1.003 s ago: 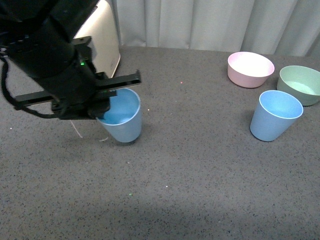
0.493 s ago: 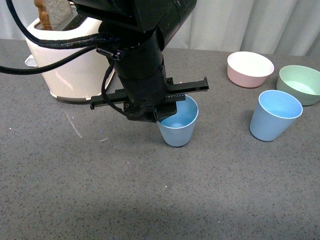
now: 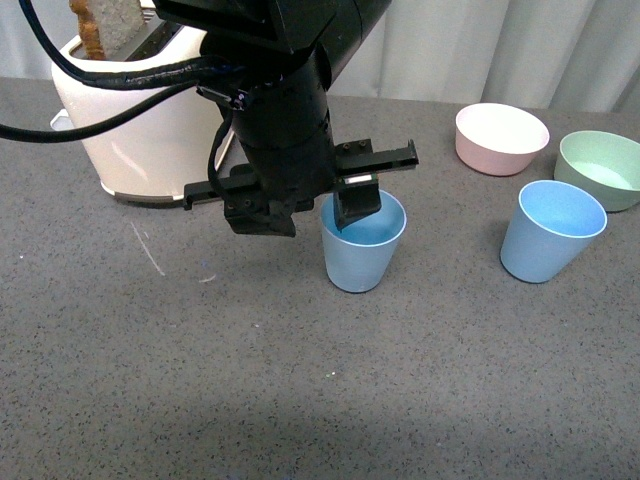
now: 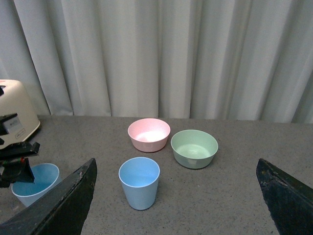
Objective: Stack blue cups with both arms
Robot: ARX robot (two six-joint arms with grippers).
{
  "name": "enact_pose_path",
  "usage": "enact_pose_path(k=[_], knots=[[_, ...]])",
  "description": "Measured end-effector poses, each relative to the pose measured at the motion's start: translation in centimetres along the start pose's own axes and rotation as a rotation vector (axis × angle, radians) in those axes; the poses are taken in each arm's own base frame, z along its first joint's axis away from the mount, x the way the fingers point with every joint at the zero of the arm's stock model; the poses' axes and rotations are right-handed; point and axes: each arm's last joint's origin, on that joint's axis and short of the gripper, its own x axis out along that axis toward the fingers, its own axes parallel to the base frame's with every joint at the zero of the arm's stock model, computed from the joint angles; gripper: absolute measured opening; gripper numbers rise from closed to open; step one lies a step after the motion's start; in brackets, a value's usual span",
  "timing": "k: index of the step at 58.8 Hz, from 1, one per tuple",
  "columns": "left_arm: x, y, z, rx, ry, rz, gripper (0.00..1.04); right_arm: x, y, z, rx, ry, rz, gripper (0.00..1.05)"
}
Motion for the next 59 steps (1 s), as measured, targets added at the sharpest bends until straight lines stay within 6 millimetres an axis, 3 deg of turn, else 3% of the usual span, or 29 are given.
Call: enact_pose_path(k=[9,15,20,28,30,32,35,39,42,59], knots=[[-1.8,0.0,0.4,-0.008,-0.052,-0.020,0.79,0.0,0.0,0.0,0.000,0.000,0.000,0.95],[-2.0,0.0,0.4,0.010,-0.106,-0.013,0.90,0.0,0.0,0.0,0.000,0.000,0.000,0.95],[-1.0,1.8,-0.8,0.127,-0.443,0.087,0.76,0.0,0.0,0.0,0.000,0.000,0.002,0.95],[-1.5,6.8,-4.0,0.221,-0.724,0.098,0.57,0.0,0.0,0.0,0.000,0.000,-0.001,0.95],[-2.6,7.9,-4.3,0.213,-0.824,0.077,0.51,0.0,0.0,0.0,0.000,0.000,-0.001,0.95],[-5.1,9.3,-4.4,0.178,-1.007,0.032,0.42,0.0,0.0,0.0,0.000,0.000,-0.001,0.95],[-8.0,10.7,-4.5,0.161,-1.135,0.006,0.31,0.0,0.0,0.0,0.000,0.000,0.000,0.95],[-10.1,12.8,-5.9,0.167,-1.164,0.017,0.15,0.0,0.0,0.0,0.000,0.000,0.000,0.95],[-10.5,14.1,-7.3,0.186,-1.114,0.030,0.03,0.0,0.0,0.0,0.000,0.000,0.000,0.95],[-13.3,17.6,-10.8,0.200,-1.122,0.030,0.04,0.0,0.0,0.0,0.000,0.000,0.000,0.95]])
